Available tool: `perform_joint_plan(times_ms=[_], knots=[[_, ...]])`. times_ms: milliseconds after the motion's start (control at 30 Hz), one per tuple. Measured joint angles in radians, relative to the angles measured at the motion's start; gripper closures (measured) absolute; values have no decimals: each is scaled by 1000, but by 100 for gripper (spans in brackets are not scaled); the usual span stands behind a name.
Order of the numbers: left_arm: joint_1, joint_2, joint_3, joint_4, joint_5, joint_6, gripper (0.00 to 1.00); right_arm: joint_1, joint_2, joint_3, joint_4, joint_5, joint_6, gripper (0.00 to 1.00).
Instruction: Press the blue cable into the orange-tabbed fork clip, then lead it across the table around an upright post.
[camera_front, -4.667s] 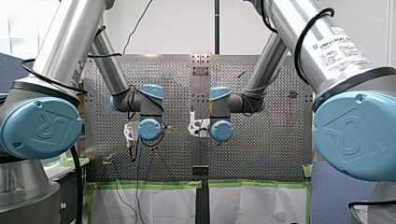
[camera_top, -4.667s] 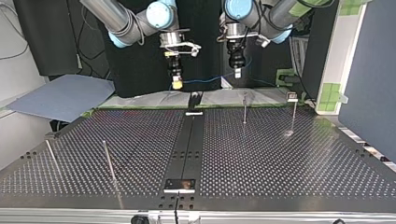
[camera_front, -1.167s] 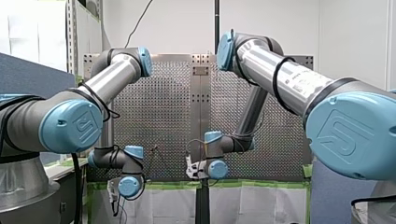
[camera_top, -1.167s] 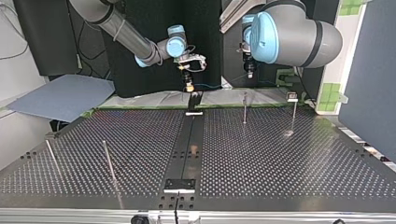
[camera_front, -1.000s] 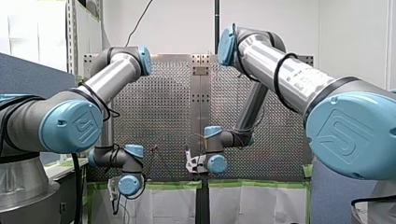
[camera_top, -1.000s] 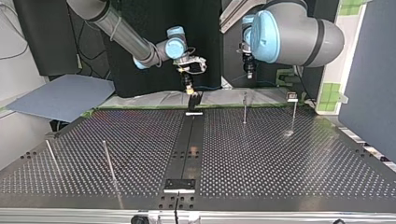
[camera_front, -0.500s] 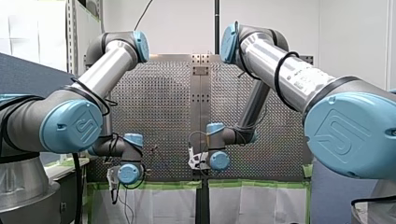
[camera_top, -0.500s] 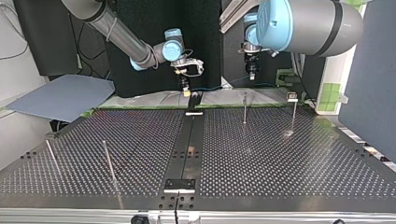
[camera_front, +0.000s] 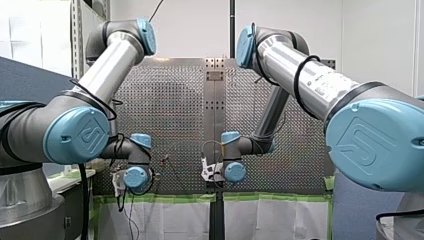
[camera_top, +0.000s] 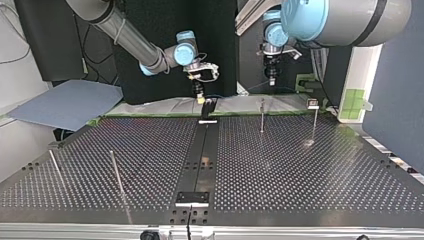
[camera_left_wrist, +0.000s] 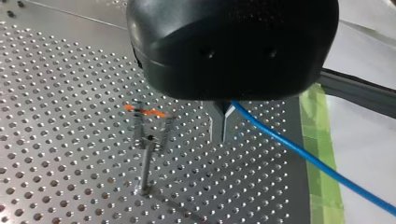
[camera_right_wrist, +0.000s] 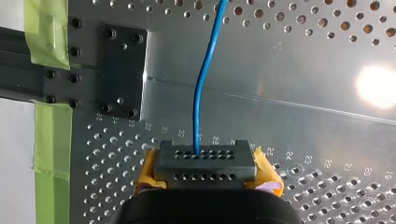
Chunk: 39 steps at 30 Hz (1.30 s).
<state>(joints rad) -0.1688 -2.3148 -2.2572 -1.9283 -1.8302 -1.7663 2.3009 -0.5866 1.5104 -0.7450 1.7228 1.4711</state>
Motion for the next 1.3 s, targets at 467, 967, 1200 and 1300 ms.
perform_joint_plan(times_ms=[467,967,1200,1300], knots=[[17,105,-1,-6,9,14,98,3,0,0,2,0,-2,100],[39,103,10,-8,23,11,98,-3,0,0,0,1,3,100],[66,73,38,-18,47,-13,98,-2,0,-1,-2,0,4,100],[90,70,50,-30,71,-25,98,0,0,-1,-2,0,5,100]])
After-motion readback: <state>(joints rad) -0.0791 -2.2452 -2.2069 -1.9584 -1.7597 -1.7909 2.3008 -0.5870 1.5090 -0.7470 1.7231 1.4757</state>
